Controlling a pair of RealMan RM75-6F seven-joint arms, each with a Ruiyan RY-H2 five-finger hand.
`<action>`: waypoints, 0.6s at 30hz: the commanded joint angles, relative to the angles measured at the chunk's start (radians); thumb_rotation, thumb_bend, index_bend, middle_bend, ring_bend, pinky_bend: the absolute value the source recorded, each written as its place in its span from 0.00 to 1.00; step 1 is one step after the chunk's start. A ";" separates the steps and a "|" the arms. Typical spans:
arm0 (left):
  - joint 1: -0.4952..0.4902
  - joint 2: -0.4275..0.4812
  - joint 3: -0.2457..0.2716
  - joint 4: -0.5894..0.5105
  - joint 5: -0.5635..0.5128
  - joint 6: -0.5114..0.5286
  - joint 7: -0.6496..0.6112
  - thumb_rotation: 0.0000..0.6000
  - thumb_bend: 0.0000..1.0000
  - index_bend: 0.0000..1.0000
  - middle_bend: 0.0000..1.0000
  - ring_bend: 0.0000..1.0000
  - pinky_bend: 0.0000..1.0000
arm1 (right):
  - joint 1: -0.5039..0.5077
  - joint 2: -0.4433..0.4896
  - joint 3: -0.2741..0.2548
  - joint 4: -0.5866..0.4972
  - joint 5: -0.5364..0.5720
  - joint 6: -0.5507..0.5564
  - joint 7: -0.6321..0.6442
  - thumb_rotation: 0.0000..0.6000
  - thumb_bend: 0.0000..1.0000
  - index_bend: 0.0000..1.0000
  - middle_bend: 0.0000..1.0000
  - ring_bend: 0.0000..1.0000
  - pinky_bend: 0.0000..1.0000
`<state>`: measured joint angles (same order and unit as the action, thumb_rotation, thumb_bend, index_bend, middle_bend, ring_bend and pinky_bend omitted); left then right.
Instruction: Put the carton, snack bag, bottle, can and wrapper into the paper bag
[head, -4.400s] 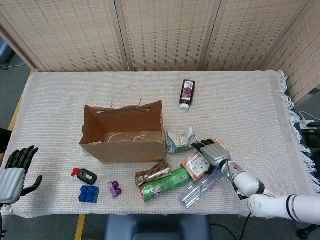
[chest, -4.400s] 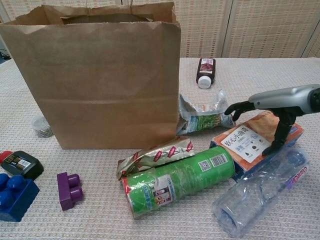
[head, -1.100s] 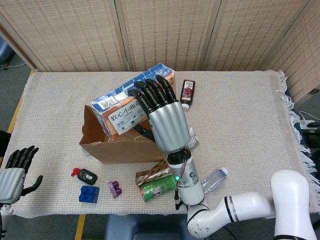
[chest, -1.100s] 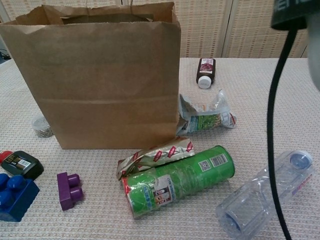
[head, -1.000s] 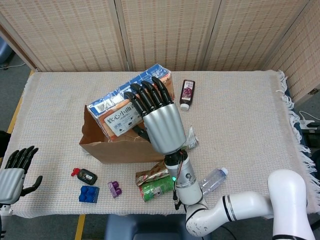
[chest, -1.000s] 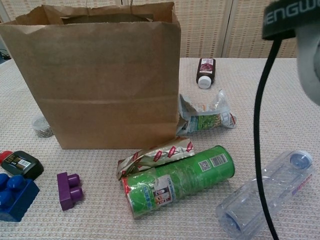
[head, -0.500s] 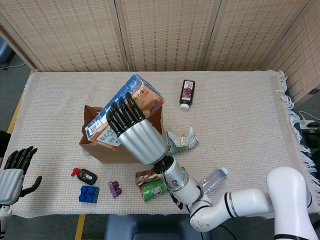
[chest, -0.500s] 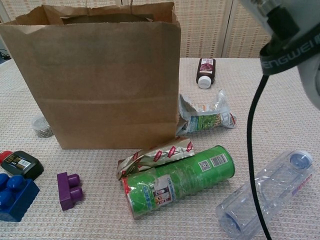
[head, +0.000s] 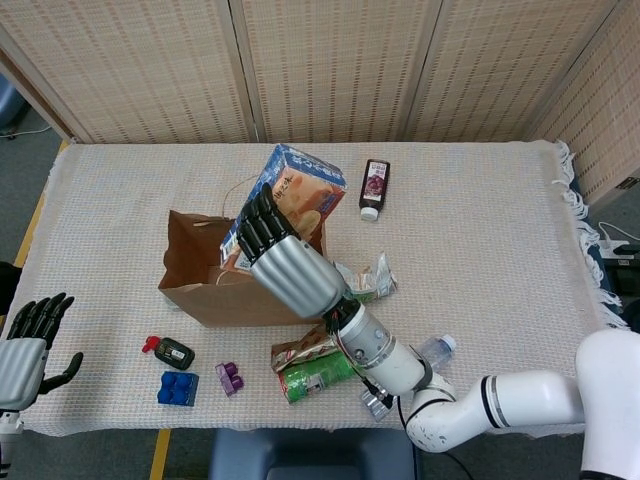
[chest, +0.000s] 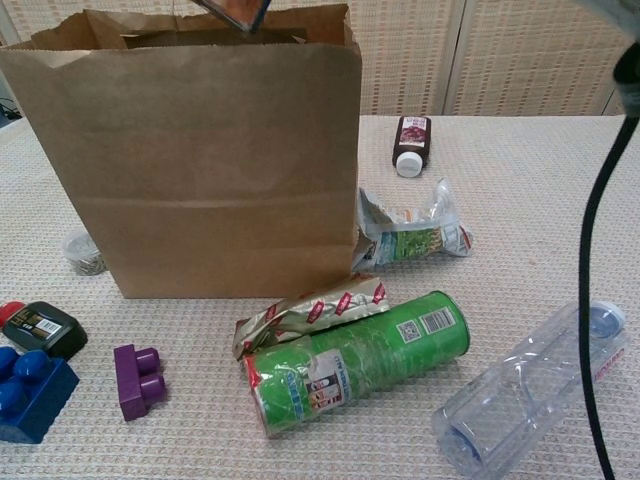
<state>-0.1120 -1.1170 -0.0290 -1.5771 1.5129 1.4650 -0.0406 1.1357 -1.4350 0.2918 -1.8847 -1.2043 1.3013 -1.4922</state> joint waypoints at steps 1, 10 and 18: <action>0.000 0.000 0.000 0.000 0.000 0.000 0.000 1.00 0.37 0.00 0.00 0.00 0.00 | 0.002 0.019 -0.022 -0.007 0.033 -0.025 -0.052 1.00 0.27 0.51 0.57 0.52 0.39; 0.000 0.001 0.000 0.001 0.001 -0.001 -0.004 1.00 0.37 0.00 0.00 0.00 0.00 | 0.004 0.016 -0.032 -0.018 0.113 -0.002 -0.152 1.00 0.18 0.09 0.35 0.20 0.20; 0.000 0.001 0.000 0.001 0.002 0.000 -0.005 1.00 0.36 0.00 0.00 0.00 0.00 | 0.014 0.014 -0.040 -0.016 0.094 0.011 -0.159 1.00 0.08 0.00 0.07 0.00 0.03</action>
<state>-0.1116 -1.1161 -0.0287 -1.5763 1.5146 1.4646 -0.0456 1.1475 -1.4194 0.2534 -1.9020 -1.1042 1.3099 -1.6555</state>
